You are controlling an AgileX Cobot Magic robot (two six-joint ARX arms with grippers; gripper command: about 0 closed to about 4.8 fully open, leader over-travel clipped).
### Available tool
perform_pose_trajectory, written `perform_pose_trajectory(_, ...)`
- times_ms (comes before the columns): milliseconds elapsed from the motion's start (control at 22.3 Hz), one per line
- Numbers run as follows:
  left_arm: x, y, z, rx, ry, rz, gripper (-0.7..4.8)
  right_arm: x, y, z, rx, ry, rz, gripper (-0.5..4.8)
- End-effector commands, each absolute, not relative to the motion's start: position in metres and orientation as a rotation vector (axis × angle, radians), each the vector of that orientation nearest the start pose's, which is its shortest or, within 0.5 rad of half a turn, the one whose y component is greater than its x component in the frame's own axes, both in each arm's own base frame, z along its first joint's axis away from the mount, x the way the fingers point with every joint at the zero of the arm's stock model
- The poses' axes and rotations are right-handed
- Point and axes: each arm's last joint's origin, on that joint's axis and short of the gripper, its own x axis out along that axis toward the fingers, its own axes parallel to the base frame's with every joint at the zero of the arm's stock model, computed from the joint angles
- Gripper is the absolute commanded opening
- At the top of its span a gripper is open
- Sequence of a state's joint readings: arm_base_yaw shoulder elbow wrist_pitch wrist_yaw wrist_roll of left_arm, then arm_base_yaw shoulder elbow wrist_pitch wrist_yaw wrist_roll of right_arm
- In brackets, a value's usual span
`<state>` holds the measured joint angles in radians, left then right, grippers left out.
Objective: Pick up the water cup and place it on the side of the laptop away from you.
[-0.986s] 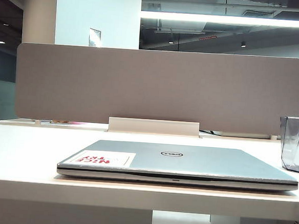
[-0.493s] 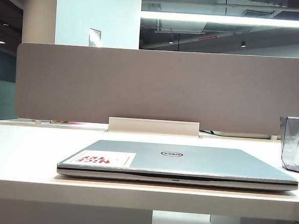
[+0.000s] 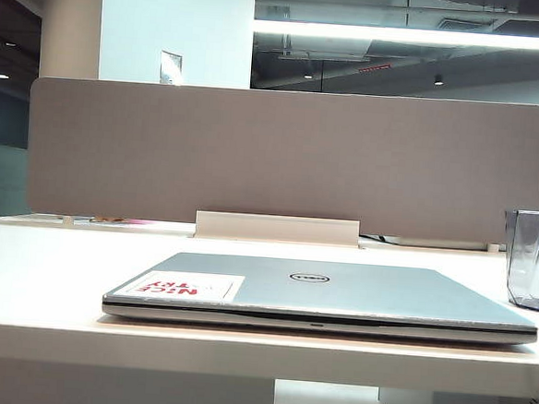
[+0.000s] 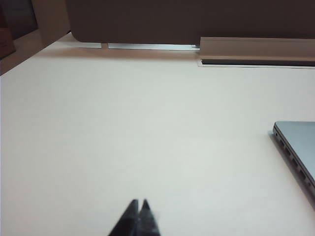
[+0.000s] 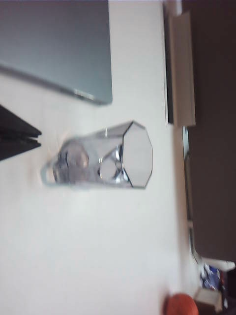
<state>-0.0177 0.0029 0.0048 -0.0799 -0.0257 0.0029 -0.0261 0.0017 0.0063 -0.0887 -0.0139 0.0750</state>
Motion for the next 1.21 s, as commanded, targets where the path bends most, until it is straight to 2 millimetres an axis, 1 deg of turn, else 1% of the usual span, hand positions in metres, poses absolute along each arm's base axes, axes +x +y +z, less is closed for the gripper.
perform_pose_trajectory(45, 0.097, -0.001, 0.159, -0.05, 0.07, 0.0, -0.05, 0.097, 0.002, 0.158, 0.156, 0.07, 0.112, -0.01)
perform_pose_trajectory(90, 0.097, -0.001, 0.159, -0.063, 0.07, -0.003, -0.05, 0.097, 0.003, 0.16, 0.156, 0.045, 0.154, -0.02)
perform_pose_trajectory(179, 0.097, -0.001, 0.159, -0.062, 0.07, -0.006, -0.05, 0.097, 0.003, 0.165, 0.153, 0.006, 0.157, -0.02)
perform_pose_trajectory(269, 0.097, -0.002, 0.159, -0.062, 0.07, -0.007, -0.05, 0.097, 0.003, 0.173, 0.146, -0.062, 0.154, -0.03)
perform_pose_trajectory(717, 0.097, -0.001, 0.159, -0.062, 0.071, -0.006, -0.05, 0.092, 0.0, 0.201, 0.149, -0.045, 0.058, -0.03)
perform_pose_trajectory(807, 0.097, -0.002, 0.159, -0.062, 0.071, -0.006, -0.05, 0.095, 0.0, 0.209, 0.148, -0.023, 0.056, -0.03)
perform_pose_trajectory(986, 0.097, -0.001, 0.159, -0.062, 0.071, -0.006, -0.05, 0.105, 0.0, 0.219, 0.135, 0.038, 0.052, -0.03)
perform_pose_trajectory(1076, 0.097, -0.001, 0.159, -0.062, 0.07, -0.006, -0.05, 0.113, -0.001, 0.223, 0.127, 0.082, 0.048, -0.03)
perform_pose_trajectory(1120, 0.097, -0.001, 0.159, -0.062, 0.07, -0.005, -0.05, 0.121, -0.001, 0.225, 0.129, 0.125, 0.035, -0.03)
perform_pose_trajectory(1210, 0.097, -0.001, 0.159, -0.062, 0.07, -0.006, -0.05, 0.129, -0.001, 0.226, 0.13, 0.162, 0.027, -0.03)
